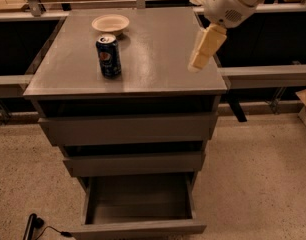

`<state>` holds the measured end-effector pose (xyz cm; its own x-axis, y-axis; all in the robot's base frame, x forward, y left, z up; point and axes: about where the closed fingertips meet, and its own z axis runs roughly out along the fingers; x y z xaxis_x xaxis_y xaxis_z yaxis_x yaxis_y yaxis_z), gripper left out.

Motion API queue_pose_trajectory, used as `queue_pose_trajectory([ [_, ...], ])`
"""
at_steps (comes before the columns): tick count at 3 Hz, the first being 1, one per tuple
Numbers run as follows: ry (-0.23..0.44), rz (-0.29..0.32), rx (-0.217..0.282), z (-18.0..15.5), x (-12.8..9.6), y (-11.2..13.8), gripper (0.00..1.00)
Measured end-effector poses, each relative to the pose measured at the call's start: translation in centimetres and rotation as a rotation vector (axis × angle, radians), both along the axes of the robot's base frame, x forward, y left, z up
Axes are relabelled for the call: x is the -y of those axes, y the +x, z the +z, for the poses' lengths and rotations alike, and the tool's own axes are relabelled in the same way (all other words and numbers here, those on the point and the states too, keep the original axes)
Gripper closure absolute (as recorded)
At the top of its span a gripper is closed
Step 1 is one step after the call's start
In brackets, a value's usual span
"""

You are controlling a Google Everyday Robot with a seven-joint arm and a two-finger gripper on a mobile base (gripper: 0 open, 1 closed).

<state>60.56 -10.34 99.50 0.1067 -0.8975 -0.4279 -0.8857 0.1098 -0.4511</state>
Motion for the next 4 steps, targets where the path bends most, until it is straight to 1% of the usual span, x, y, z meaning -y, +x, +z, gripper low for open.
queue_pose_trajectory([
  [1,0.307,0.089,0.000,-0.6,-6.9,6.7,0.00],
  [2,0.480,0.103,-0.069,-1.6,-10.6,9.4,0.00],
  [3,0.563,0.119,-0.124,-2.8,-15.0,10.7,0.00],
  [4,0.612,0.134,-0.176,-4.1,-19.5,11.8,0.00],
])
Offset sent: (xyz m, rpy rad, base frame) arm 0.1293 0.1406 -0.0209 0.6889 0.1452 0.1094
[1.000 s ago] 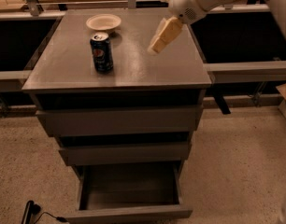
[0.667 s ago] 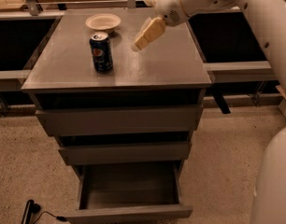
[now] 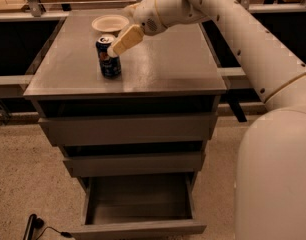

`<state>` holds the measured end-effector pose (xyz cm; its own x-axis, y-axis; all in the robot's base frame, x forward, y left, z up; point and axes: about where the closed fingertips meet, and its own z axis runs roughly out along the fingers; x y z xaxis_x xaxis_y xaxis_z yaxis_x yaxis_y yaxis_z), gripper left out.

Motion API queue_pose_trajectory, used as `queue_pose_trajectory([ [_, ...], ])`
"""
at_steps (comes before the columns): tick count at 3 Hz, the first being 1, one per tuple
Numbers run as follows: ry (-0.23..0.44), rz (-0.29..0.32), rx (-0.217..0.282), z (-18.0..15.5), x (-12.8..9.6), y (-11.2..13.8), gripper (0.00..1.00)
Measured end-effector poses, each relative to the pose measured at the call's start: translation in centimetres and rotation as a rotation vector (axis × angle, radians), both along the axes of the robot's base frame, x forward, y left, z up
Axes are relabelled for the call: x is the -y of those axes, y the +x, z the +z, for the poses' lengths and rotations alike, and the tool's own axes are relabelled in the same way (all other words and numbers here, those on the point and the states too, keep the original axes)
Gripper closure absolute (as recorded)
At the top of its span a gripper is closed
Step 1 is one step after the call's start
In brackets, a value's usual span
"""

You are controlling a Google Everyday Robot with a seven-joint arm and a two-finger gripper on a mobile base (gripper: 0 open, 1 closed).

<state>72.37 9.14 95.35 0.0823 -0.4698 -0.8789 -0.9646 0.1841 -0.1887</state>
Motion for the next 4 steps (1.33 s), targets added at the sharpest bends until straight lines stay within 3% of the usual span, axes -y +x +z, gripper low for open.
queue_pose_trajectory([
  [1,0.034,0.024,-0.035,-0.9,-2.5,0.3,0.00],
  [3,0.004,0.086,-0.087,-3.6,-5.7,-1.3,0.00],
  [4,0.012,0.099,-0.096,-4.2,-5.9,-1.2,0.18],
])
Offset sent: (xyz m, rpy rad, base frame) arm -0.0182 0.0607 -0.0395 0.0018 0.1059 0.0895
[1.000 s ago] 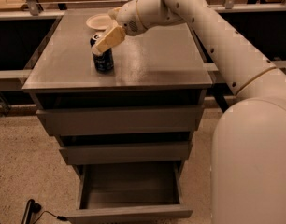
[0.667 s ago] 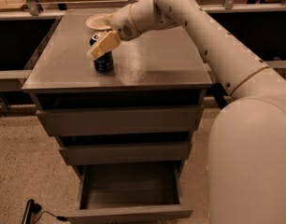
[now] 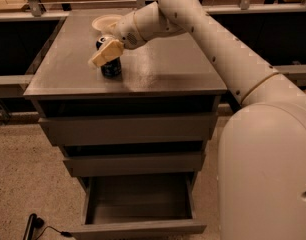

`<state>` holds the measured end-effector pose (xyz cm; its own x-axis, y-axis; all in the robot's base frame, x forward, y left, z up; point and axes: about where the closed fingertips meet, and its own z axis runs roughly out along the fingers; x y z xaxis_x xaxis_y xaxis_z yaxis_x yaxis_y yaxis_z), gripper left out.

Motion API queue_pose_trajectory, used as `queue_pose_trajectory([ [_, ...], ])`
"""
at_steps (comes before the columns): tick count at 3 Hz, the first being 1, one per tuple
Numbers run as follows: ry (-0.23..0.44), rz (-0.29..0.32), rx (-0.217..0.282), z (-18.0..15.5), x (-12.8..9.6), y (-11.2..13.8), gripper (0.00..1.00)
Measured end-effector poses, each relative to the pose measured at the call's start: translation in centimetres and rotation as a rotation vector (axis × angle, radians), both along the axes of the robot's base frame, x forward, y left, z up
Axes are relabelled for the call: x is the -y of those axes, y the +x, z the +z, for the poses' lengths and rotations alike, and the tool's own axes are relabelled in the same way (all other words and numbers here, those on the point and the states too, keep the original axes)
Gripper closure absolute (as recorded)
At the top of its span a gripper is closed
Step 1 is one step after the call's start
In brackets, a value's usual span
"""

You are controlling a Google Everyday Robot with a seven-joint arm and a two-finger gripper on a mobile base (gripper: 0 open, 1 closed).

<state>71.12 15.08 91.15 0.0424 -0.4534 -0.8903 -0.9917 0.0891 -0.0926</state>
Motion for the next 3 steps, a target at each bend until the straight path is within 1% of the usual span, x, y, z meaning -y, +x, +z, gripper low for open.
queue_pose_trajectory([
  [1,0.023,0.025,0.013,0.1,0.0,-0.1,0.41],
  [2,0.047,0.073,0.061,1.2,0.0,-0.6,0.64],
  [3,0.117,0.140,0.095,3.6,1.8,-2.8,0.88],
])
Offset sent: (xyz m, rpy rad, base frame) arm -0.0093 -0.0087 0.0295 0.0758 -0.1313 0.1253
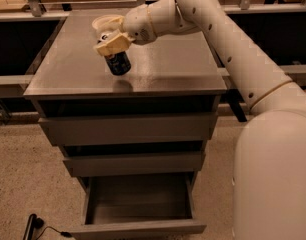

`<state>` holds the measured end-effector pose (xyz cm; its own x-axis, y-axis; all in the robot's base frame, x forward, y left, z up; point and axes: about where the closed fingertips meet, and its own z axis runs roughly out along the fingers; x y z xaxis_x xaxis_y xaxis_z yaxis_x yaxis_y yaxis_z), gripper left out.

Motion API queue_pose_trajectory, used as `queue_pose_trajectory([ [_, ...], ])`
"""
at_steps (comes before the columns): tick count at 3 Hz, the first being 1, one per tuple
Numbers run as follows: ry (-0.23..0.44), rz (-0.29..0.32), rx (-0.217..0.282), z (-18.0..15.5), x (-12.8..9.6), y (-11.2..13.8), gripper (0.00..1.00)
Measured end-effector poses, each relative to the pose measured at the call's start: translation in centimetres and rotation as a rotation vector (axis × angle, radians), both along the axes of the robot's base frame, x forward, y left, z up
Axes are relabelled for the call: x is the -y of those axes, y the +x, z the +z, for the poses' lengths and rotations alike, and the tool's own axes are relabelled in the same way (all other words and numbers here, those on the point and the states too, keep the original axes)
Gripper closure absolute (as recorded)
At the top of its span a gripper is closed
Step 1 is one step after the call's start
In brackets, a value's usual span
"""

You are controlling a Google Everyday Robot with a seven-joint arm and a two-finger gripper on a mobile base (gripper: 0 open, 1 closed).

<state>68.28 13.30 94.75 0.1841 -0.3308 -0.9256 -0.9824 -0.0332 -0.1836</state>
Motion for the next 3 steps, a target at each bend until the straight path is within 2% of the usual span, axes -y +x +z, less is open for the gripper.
queue_pose_trajectory([
  [1,0.061,-0.027,0.023,3.2,3.9,-2.8,1.00],
  [2,0.129,-0.088,0.027,5.0,7.0,-7.2,1.00],
  [3,0.195,-0.199,0.021,3.6,10.7,-11.8,1.00],
])
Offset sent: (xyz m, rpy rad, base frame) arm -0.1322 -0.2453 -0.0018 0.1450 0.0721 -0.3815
